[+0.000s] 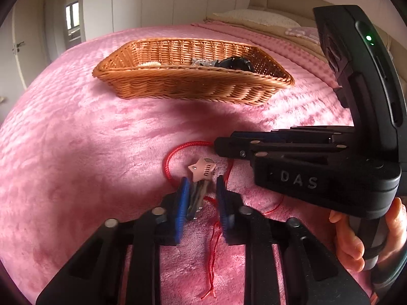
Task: Organize jewelry
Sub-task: 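Grasp the star charm with the left tool while the right tool grasps the red cord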
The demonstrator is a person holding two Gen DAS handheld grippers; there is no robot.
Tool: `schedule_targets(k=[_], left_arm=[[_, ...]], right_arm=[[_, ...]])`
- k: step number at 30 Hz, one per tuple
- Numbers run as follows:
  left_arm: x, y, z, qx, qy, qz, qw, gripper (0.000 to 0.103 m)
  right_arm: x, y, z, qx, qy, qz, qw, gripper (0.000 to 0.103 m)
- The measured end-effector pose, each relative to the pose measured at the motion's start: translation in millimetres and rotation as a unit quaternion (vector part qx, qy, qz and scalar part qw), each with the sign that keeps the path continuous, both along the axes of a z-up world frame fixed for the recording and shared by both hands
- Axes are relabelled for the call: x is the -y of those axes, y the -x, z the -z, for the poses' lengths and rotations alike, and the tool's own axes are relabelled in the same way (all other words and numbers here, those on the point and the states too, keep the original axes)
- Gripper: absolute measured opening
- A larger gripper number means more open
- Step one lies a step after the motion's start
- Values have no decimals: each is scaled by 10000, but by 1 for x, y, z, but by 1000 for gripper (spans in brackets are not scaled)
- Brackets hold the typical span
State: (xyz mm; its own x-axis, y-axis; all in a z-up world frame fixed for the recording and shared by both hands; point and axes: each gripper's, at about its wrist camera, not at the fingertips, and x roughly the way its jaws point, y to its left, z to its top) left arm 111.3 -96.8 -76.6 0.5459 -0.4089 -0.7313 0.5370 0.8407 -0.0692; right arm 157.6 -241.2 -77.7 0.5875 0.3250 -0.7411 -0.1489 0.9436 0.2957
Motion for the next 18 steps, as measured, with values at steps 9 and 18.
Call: schedule_targets(k=[9,18], left_arm=[[-18,9,-14,201,440,-185,9987,11],[-67,15,-14,126,750,-1047,9916,11]], right_arm=[[-2,9,-2,50,269,66,9996,3],[32,33,-7,72,-51,541,9985,5]])
